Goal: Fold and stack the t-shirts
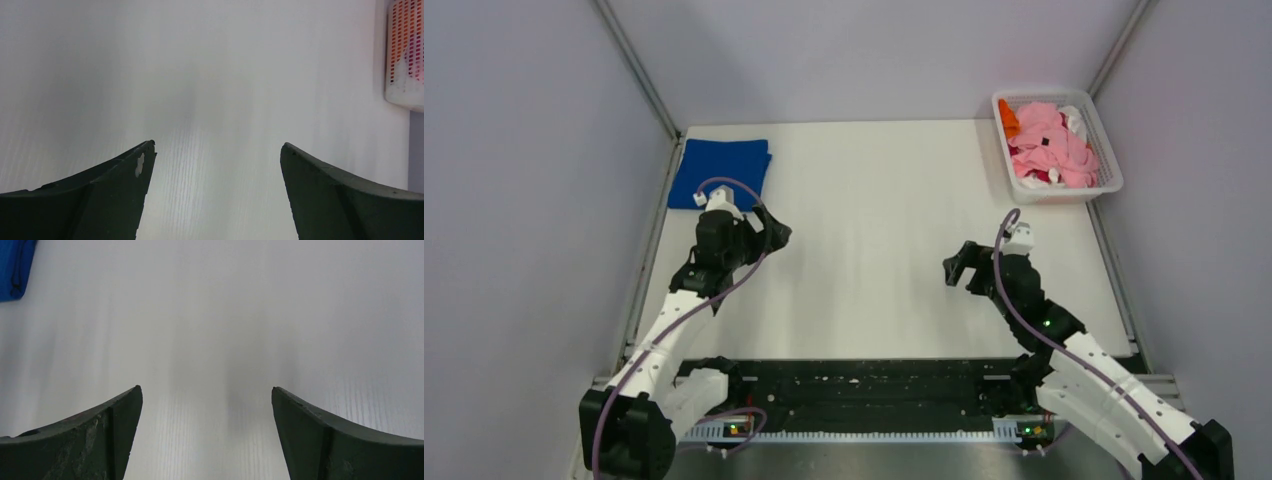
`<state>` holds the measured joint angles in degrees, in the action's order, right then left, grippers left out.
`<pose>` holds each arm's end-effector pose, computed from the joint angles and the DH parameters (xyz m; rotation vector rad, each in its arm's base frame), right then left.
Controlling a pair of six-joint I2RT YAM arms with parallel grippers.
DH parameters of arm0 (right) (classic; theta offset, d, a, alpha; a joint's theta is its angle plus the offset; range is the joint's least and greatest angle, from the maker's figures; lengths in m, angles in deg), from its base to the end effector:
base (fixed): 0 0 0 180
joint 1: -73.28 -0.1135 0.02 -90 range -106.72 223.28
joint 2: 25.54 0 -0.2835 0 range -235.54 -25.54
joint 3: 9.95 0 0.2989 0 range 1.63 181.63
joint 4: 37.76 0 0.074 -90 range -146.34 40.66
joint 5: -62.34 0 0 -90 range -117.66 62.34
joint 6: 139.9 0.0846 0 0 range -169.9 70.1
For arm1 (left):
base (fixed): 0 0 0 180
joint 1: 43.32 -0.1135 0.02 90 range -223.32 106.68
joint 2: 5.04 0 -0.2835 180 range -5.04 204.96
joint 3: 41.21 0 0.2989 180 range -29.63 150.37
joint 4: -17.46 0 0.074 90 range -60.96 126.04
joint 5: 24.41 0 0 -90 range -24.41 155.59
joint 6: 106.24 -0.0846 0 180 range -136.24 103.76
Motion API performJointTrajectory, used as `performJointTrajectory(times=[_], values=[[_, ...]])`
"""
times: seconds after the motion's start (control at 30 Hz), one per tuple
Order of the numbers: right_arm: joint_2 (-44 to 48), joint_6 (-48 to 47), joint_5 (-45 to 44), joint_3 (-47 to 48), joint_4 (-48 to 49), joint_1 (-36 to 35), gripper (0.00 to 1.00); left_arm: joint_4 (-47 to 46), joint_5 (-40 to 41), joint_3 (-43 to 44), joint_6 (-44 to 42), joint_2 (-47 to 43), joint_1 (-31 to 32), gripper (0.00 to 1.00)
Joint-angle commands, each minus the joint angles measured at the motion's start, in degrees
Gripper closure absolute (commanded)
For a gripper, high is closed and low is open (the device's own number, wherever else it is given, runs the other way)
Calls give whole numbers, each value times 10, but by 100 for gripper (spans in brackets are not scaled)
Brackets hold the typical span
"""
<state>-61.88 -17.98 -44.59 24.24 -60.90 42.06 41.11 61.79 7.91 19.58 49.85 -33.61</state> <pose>0.2098 0.0984 0.2041 0.2014 2.0054 0.4111 0.2872 -0.0548 0.2376 -0.4410 2.0845 -0.5467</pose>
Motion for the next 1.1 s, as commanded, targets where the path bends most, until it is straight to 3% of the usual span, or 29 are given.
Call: performJointTrajectory(times=[0.0, 0.3, 0.43, 0.73, 1.07], values=[[-14, 1, -47, 46, 17, 4, 1, -21, 3, 24, -6, -7, 1, 1], [-129, -63, -157, 180, 25, 33, 1, -63, -33, 50, 11, 30, 2, 1], [-216, -75, -75, 265, 12, 149, 1, -77, -33, 48, 8, 37, 1, 1], [-477, -124, -7, 523, -21, 343, 3, -80, -33, 57, -3, 75, 2, 1], [-777, -152, 29, 793, -59, 397, 3, -61, -24, 90, -25, 106, 1, 1]])
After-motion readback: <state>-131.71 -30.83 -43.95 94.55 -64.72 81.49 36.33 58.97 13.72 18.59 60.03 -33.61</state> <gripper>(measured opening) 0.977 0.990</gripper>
